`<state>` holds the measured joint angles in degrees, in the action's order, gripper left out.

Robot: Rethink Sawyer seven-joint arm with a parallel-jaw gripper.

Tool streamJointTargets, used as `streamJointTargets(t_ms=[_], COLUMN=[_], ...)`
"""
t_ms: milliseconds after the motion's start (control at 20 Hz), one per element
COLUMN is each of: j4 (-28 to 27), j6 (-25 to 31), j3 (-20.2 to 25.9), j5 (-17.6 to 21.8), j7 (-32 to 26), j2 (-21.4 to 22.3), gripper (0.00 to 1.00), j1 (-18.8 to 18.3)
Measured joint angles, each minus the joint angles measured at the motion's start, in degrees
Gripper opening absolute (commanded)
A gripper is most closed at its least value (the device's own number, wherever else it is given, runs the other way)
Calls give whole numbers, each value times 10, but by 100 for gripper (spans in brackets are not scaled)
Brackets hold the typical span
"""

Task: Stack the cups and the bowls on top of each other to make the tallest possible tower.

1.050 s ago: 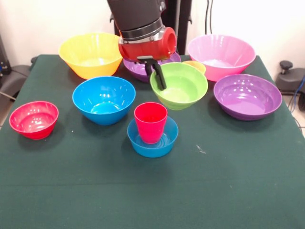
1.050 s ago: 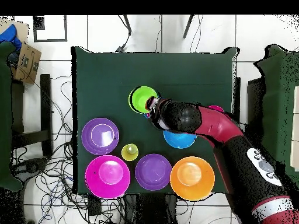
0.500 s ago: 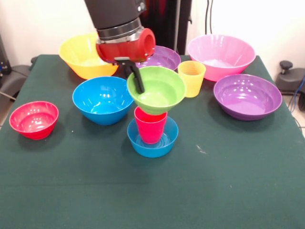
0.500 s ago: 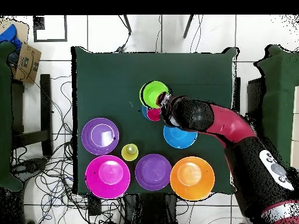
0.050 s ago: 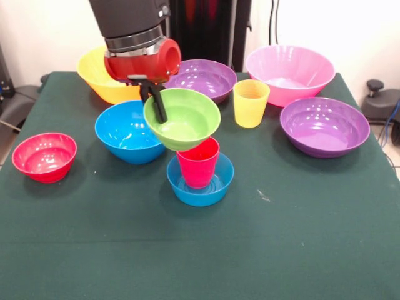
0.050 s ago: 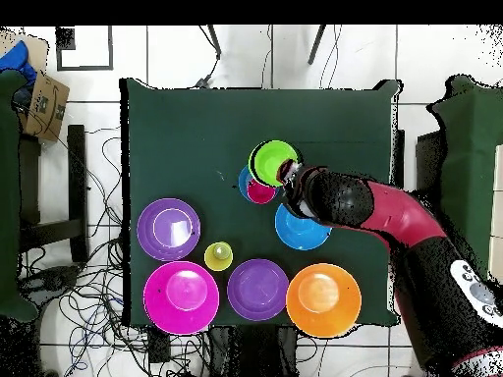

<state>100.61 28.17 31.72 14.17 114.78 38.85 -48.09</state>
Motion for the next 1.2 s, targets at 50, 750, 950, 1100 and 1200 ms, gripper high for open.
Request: streamJointTargets(t_ms=[50, 750, 950, 1100, 1200], j4=[0, 10, 12, 13, 13], j6=[0, 0, 0, 0, 0], j3=[0, 4, 4, 4, 4], j5=[3, 13, 13, 13, 13], j7=[0, 0, 0, 0, 0], j2=[0, -12, -12, -12, -12], gripper=[0, 0, 0, 0, 0], j1=[-2, -14, -14, -13, -13])
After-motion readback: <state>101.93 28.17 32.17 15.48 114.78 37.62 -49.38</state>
